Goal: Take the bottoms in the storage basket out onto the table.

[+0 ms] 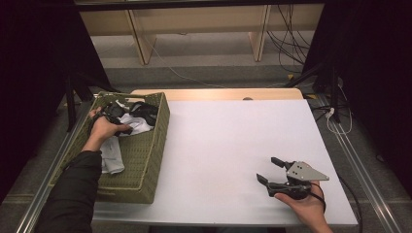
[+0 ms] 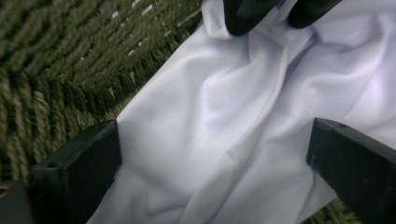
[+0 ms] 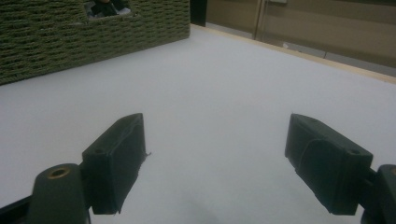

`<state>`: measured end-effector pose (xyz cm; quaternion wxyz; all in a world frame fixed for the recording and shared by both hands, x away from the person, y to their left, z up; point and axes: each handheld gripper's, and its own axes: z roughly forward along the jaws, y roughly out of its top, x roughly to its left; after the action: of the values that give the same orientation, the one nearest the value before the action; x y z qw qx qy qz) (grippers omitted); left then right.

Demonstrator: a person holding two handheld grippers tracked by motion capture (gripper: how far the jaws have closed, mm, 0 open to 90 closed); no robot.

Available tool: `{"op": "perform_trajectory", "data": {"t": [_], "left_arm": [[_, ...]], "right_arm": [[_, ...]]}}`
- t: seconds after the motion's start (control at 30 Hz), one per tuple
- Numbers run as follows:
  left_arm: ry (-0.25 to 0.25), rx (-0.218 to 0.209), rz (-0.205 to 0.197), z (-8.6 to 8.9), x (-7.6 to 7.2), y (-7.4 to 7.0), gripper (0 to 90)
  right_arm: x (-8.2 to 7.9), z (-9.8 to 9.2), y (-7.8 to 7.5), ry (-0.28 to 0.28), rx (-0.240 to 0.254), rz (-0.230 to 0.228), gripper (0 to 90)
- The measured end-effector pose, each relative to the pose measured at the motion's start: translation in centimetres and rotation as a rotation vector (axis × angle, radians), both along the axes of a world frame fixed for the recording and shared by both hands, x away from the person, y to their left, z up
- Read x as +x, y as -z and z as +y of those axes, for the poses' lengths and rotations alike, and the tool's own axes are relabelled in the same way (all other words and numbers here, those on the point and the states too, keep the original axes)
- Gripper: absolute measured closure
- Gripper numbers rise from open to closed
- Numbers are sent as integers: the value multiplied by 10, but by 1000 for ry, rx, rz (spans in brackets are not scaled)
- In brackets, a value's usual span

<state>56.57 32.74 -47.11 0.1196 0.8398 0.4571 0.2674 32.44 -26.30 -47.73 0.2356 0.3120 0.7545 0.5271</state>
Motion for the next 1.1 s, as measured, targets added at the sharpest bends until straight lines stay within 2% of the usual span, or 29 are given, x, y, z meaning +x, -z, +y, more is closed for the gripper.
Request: {"op": "perform_trajectory", "data": {"t": [0.1, 0.23, 0.33, 0.37, 0.43, 0.47, 0.53, 0.6, 0.67, 0.73, 0.77, 0.8, 0.9, 0.93, 1.1], "left_arm": [[3, -9, 7, 2, 2, 2, 8], [-26, -48, 34, 8, 6, 3, 0], [-85, -138, 76, 12, 9, 3, 42], [-102, -171, 94, 13, 9, 2, 90], [-112, -210, 112, 15, 8, 2, 166], [-117, -238, 125, 17, 8, 1, 248], [-126, -268, 132, 19, 7, 1, 282], [-133, -272, 132, 20, 7, -1, 312], [-146, -256, 128, 21, 7, -4, 526], [-150, -256, 127, 21, 6, -5, 548], [-149, -241, 120, 20, 6, -6, 583], [-150, -224, 110, 19, 5, -6, 662], [-174, -217, 91, 17, 5, -6, 756], [-179, -213, 88, 16, 5, -5, 784], [-182, -188, 68, 12, 3, -5, 809]], "right_arm": [[0, 0, 0, 1, 0, 4, 210], [1, 1, 2, -2, 2, 5, 210], [1, 1, 2, -2, 2, 6, 211], [1, 1, 1, -2, 3, 6, 211], [1, 0, 2, -4, 0, 9, 211], [1, 0, 2, -4, -3, 20, 211], [2, 0, 2, -7, 1, 17, 212], [1, 1, 2, -11, -4, 19, 215], [1, 2, 2, -15, 3, 17, 217], [1, 1, 2, -15, 1, 18, 218], [1, 1, 2, -14, -2, 20, 218], [1, 1, 2, -13, -10, 22, 218], [1, 1, 3, -13, -11, 25, 218], [2, 1, 3, -15, -11, 23, 219], [2, 1, 3, -15, -13, 24, 221]]}}
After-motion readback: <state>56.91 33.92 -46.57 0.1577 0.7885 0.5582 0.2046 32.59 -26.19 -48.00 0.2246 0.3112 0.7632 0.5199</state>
